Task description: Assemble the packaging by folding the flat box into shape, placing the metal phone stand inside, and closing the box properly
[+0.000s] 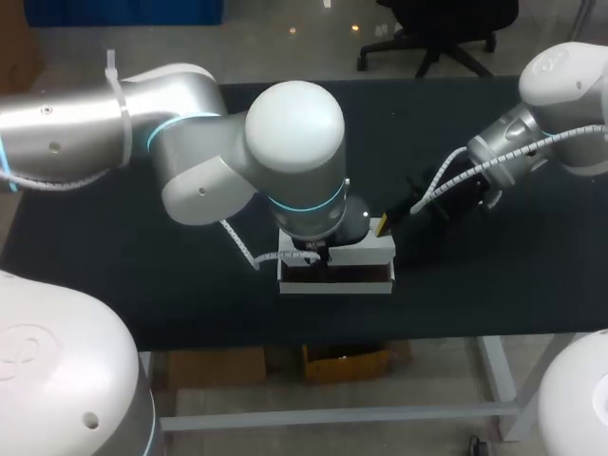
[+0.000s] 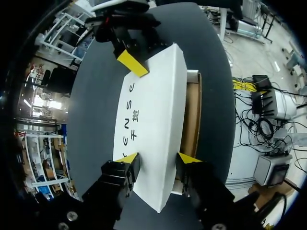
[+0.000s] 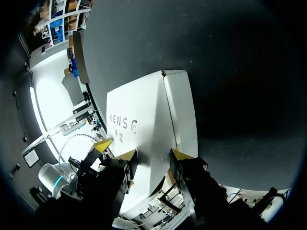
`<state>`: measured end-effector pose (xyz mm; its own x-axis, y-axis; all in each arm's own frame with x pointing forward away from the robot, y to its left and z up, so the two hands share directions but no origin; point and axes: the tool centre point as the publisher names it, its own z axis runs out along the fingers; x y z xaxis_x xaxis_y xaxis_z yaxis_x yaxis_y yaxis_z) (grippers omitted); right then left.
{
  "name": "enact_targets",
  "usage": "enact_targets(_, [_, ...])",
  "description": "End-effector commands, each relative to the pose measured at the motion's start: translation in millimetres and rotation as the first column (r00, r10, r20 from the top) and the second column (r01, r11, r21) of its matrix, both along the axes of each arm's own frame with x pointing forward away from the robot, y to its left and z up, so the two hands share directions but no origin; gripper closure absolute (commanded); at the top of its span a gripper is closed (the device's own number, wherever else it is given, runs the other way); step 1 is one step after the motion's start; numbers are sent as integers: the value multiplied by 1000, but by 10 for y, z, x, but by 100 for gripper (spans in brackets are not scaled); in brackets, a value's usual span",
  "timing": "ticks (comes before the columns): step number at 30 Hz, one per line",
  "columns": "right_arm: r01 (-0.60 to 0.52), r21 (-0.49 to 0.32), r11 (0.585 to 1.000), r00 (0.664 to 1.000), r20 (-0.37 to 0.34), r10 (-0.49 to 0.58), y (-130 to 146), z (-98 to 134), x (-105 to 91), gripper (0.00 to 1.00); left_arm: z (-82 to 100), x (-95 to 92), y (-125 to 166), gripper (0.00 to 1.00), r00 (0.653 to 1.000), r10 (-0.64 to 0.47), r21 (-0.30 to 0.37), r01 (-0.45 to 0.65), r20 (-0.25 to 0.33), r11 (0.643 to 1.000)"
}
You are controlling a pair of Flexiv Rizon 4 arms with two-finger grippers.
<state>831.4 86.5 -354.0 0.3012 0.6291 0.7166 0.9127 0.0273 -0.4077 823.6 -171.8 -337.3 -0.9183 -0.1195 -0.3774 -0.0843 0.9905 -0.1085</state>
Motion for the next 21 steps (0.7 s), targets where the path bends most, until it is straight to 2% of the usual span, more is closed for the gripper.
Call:
enact_targets(1, [-5, 3, 1000, 1000, -3, 5, 0, 3, 9, 58, -25, -27, 9, 52, 1000, 2, -1, -2, 18, 1000])
enact_targets(17, [-6, 1, 1000, 1000, -2, 6, 12, 3, 14, 59, -77, -17, 17, 60, 997, 12, 19, -13, 73, 1000])
enact_targets(21, [-6, 0, 1000, 1000, -1, 6, 11, 6, 21, 59, -81, -4, 21, 59, 997, 24, 26, -26, 78, 999])
